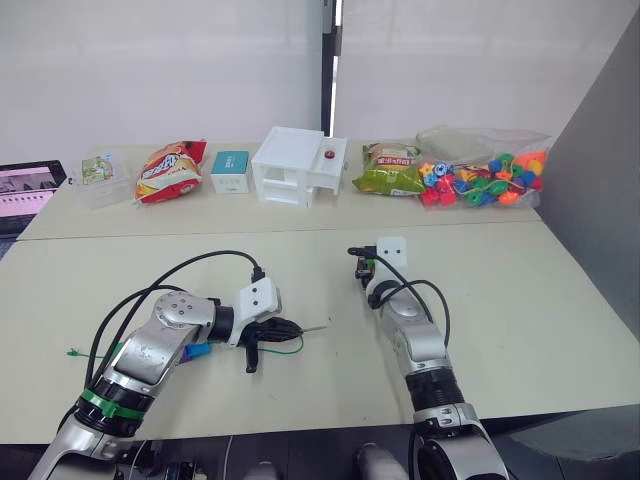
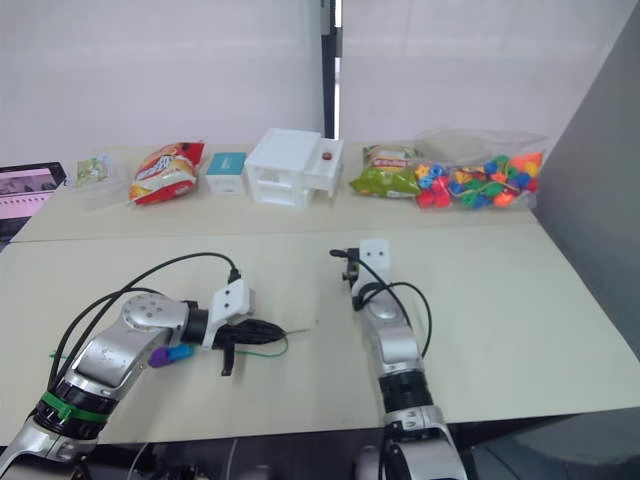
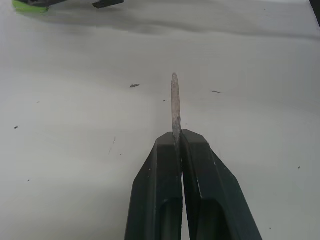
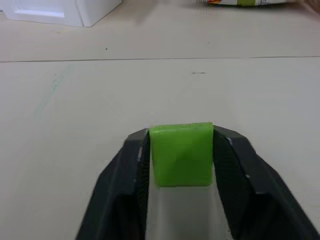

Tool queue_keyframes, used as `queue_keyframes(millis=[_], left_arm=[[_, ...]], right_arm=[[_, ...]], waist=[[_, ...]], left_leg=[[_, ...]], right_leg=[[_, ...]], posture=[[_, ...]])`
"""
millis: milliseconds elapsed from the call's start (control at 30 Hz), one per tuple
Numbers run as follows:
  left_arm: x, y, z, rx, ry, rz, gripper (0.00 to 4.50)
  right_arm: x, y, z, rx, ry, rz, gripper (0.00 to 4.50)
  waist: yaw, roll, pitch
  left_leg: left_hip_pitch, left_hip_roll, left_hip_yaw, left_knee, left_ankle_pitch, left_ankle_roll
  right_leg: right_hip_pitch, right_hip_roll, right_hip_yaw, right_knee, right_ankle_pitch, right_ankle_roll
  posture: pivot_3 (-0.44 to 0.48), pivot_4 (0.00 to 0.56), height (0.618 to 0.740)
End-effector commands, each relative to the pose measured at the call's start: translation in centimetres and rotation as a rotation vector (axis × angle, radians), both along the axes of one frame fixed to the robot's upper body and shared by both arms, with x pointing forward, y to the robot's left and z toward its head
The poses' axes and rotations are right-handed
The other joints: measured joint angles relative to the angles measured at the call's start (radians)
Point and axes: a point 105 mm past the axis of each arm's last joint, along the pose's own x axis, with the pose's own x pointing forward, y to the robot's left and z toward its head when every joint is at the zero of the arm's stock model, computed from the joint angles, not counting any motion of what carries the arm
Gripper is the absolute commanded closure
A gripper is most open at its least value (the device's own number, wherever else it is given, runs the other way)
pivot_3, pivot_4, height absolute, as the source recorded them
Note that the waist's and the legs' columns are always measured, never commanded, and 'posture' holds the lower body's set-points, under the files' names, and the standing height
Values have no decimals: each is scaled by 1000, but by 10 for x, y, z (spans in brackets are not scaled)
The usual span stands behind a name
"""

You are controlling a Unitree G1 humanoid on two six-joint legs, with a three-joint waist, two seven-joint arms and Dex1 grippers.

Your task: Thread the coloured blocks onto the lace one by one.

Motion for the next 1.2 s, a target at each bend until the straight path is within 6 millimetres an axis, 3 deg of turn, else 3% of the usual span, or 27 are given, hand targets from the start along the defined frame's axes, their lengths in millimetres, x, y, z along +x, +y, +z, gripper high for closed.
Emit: queue_keyframes(millis=[33,167,300,467,667,733,800,833,933,1033,1200], left_arm=[[0,1,11,-22,-41,-5,4500],[-1,4,6,-17,-36,-6,4500],[-1,6,3,-16,-33,-6,4500],[-1,7,1,-15,-28,-16,4500],[-1,4,0,-13,-29,-32,4500],[-2,3,0,-13,-30,-34,4500],[-3,3,1,-11,-32,-36,4500],[-3,2,1,-11,-32,-37,4500],[-3,2,5,-8,-34,-33,4500],[-3,2,6,-10,-35,-29,4500],[0,0,8,-18,-37,-19,4500]], right_arm=[[-2,4,19,39,-80,22,3352],[-25,5,25,30,-93,47,3352],[-77,9,22,-11,-60,104,3352],[-131,19,1,-107,69,245,3352],[-142,20,-42,-121,289,269,3352],[-142,21,-48,-122,311,269,3352],[-139,20,-45,-112,287,249,2314],[-139,19,-44,-108,280,243,2055],[-135,15,-7,-101,129,275,1033],[-139,13,15,-149,49,375,10],[-146,8,36,-285,17,669,10]], waist=[[0,0,0],[2,0,0],[7,1,0],[6,1,0],[5,0,0],[4,-2,-1],[3,-2,-2],[4,-2,-2],[5,-2,-2],[7,-2,-2],[10,-2,-2]], left_leg=[[0,0,0,0,0,0],[0,0,0,0,0,0],[-3,0,-1,0,0,0],[-2,0,-1,1,0,0],[1,0,-1,1,0,0],[3,0,-1,1,0,0],[3,1,-1,1,0,0],[3,1,-1,0,0,0],[2,1,-1,0,0,0],[2,0,-1,0,0,0],[1,0,-1,0,0,0]], right_leg=[[0,0,0,0,0,0],[0,0,0,0,0,0],[-1,0,-1,1,0,0],[0,0,-1,-3,0,0],[3,1,-1,-4,0,1],[4,1,-1,-4,0,1],[4,1,-1,-4,0,1],[4,1,-1,-4,0,0],[4,1,-1,-3,-1,0],[3,1,-1,-4,-1,0],[4,1,-1,-5,-1,0]], posture=[[0,150,740],[0,150,740],[0,150,740],[0,150,740],[0,150,740],[0,150,740],[0,150,740],[0,150,740],[0,150,740],[0,150,740],[0,150,740]])
